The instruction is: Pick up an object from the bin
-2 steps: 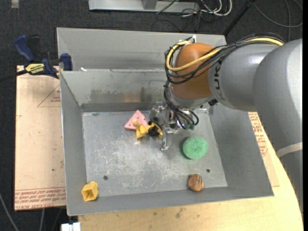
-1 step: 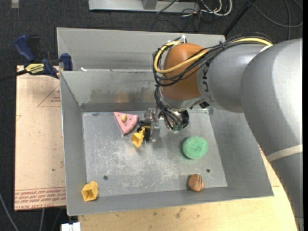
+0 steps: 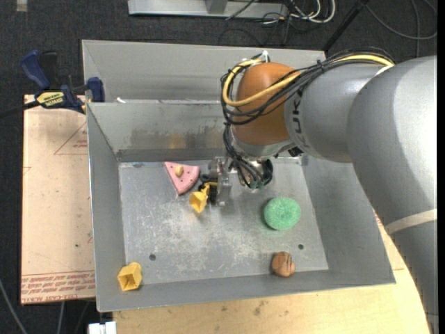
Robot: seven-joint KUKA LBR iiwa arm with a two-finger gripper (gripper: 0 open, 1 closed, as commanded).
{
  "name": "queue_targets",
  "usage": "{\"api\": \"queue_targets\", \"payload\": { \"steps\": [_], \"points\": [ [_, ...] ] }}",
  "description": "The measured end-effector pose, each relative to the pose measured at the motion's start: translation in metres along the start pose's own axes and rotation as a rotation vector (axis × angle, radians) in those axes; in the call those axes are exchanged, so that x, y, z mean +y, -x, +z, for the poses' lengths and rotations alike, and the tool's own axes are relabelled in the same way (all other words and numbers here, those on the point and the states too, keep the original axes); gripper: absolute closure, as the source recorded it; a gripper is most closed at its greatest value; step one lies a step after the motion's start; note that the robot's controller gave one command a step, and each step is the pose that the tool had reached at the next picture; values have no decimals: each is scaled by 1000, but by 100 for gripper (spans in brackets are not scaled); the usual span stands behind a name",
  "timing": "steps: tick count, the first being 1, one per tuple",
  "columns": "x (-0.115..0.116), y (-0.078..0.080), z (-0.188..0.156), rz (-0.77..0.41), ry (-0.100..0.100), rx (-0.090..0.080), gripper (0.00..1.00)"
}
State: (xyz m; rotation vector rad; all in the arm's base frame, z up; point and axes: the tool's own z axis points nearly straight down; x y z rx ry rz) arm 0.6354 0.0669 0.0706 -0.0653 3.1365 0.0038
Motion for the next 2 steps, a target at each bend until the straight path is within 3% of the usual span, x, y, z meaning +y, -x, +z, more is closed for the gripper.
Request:
{"api": "queue_targets", "payload": {
  "steps": [2],
  "points": [
    [0,-3,-15,0,-1,10,100]
  ]
}}
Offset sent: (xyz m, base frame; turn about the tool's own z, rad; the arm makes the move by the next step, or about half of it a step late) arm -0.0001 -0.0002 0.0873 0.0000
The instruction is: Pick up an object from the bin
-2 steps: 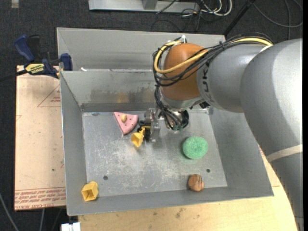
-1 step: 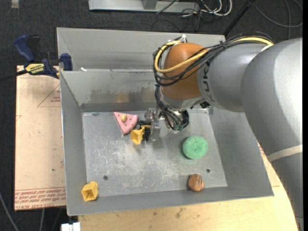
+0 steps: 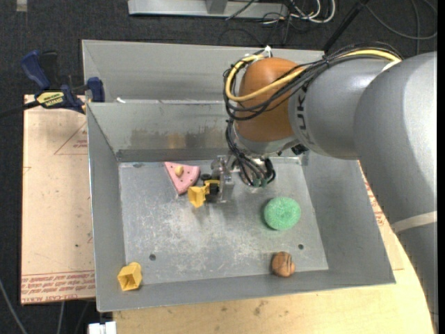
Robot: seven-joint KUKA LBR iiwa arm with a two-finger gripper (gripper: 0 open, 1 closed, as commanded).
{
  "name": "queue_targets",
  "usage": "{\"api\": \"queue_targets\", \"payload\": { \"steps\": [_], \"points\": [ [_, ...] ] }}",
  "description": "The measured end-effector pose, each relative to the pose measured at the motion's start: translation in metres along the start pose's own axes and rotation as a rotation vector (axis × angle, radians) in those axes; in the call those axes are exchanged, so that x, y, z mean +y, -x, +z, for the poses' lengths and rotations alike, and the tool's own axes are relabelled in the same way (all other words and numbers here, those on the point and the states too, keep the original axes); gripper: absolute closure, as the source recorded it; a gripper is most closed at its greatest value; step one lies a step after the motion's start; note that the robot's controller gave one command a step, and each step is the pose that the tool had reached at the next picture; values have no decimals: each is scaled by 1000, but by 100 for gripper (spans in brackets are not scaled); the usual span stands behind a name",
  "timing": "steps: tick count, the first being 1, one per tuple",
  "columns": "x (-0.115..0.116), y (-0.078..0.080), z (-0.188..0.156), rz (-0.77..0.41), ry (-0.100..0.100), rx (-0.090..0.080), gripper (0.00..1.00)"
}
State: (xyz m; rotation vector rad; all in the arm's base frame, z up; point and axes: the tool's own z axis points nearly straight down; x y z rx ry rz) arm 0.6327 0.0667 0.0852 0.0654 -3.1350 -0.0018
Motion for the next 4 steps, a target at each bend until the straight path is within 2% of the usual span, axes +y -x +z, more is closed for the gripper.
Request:
{"api": "queue_targets", "payload": {
  "steps": [4],
  "points": [
    [0,3,-71,0,0,-12,100]
  ]
}}
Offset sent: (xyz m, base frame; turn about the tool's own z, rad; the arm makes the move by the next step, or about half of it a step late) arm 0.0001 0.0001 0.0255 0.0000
